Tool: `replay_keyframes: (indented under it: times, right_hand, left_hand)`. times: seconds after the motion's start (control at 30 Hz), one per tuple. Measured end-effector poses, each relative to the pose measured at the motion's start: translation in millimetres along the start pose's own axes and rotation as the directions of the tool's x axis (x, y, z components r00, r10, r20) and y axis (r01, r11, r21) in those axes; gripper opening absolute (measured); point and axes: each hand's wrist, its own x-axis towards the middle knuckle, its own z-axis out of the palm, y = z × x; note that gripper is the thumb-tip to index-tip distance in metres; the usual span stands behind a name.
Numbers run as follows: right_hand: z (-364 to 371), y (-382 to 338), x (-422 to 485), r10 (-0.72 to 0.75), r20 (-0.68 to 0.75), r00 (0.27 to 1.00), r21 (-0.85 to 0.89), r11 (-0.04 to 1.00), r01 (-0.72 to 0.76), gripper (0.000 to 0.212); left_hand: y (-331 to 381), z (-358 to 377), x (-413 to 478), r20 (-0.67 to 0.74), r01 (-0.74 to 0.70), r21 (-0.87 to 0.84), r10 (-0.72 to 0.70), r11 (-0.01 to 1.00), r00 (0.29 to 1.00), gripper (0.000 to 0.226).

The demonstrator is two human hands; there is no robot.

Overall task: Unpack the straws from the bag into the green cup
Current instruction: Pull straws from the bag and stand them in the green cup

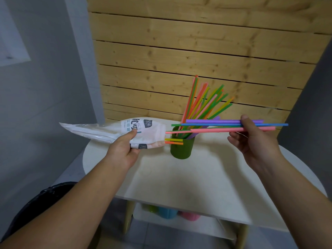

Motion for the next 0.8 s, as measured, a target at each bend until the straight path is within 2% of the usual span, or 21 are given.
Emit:
replay_keyframes:
  times: [0.17,0.3,0.53,0.8]
  right_hand:
    - [-9,-2,6,-0.012,-0.074,0.997,0.004,1.0,0.012,0.015]
    - [-15,-2,11,-0.017,-0.12,0.993,-0.003,1.0,0.017,0.014]
    - [-19,-8,14,-0.129,-0.165,0.978,-0.044,0.991,0.124,0.015]
    - [-28,3,19,0.093,-0.157,0.983,0.113,0.991,-0.076,0.02]
  left_hand:
    - [6,-2,2,-0.026,-0.006,-0.011,0.006,1.0,1.0,0.015]
    - [9,-4,2,-0.047,-0.02,-0.034,0.019,0.999,0.999,0.033]
    - [8,-5,2,-0.061,-0.026,-0.039,0.024,0.999,0.998,0.037]
    - [8,-2,2,-0.059,-0.042,-0.048,0.039,0.998,0.997,0.03]
